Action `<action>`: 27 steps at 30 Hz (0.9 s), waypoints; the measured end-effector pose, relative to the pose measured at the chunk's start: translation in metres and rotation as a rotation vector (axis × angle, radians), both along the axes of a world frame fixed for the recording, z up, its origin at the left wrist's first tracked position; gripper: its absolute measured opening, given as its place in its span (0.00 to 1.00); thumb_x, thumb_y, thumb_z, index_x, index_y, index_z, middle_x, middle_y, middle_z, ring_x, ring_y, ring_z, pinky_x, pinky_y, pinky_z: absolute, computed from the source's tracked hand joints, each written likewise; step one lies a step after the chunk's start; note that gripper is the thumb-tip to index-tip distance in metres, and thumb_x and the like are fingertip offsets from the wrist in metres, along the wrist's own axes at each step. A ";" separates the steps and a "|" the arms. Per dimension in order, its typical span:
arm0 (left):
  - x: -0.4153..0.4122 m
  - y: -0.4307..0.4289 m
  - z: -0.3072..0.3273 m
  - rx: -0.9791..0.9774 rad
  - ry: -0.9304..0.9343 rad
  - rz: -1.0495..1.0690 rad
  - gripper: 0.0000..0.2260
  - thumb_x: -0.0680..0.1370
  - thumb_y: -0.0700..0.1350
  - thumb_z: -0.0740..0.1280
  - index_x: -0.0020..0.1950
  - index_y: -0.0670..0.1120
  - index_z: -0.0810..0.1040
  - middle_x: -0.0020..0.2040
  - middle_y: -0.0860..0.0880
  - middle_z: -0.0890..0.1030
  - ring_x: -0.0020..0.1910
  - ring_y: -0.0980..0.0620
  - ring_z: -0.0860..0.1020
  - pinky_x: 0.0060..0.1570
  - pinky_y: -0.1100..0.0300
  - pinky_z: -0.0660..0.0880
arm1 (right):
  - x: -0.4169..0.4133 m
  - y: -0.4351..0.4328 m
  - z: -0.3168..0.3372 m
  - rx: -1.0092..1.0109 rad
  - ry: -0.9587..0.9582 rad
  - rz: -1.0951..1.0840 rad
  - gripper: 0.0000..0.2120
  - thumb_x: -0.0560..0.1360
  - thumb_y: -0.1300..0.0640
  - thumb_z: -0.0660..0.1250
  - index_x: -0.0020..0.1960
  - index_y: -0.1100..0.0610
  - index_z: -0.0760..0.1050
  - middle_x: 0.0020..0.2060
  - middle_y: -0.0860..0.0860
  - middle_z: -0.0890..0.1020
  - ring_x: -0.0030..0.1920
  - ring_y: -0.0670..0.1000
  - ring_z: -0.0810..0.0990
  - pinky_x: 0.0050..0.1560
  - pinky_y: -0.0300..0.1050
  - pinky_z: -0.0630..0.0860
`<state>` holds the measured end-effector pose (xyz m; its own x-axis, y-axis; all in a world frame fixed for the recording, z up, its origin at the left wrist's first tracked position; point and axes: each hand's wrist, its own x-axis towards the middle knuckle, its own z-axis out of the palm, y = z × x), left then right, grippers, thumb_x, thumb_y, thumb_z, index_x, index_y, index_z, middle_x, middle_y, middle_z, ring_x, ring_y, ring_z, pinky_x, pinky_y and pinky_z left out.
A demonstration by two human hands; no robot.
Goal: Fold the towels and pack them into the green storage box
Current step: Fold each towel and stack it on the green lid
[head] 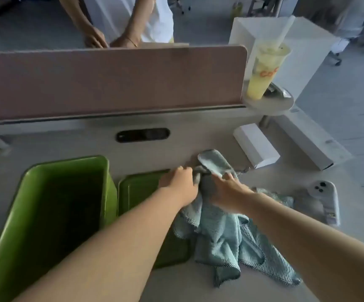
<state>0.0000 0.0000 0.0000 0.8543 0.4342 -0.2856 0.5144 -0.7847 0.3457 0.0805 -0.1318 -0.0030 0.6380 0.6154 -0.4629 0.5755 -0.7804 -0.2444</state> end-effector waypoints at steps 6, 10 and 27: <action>-0.031 -0.038 -0.092 0.075 0.079 0.182 0.12 0.79 0.43 0.61 0.61 0.46 0.75 0.76 0.45 0.63 0.73 0.41 0.61 0.69 0.46 0.61 | -0.034 -0.004 -0.094 0.092 -0.206 -0.150 0.36 0.70 0.33 0.61 0.74 0.44 0.57 0.71 0.55 0.63 0.73 0.58 0.58 0.70 0.54 0.59; -0.042 -0.044 -0.134 0.213 -0.335 0.251 0.08 0.66 0.35 0.74 0.44 0.42 0.83 0.61 0.42 0.81 0.59 0.34 0.78 0.57 0.39 0.73 | -0.043 -0.004 -0.129 0.409 -0.414 -0.264 0.30 0.68 0.36 0.57 0.64 0.49 0.74 0.64 0.59 0.74 0.68 0.61 0.68 0.65 0.58 0.64; -0.090 -0.033 -0.123 -0.770 -1.177 0.640 0.14 0.75 0.53 0.69 0.38 0.44 0.83 0.34 0.51 0.85 0.37 0.56 0.82 0.36 0.67 0.78 | -0.055 -0.030 -0.125 0.726 -0.593 -0.286 0.33 0.72 0.56 0.67 0.74 0.49 0.62 0.76 0.59 0.57 0.77 0.59 0.49 0.75 0.57 0.40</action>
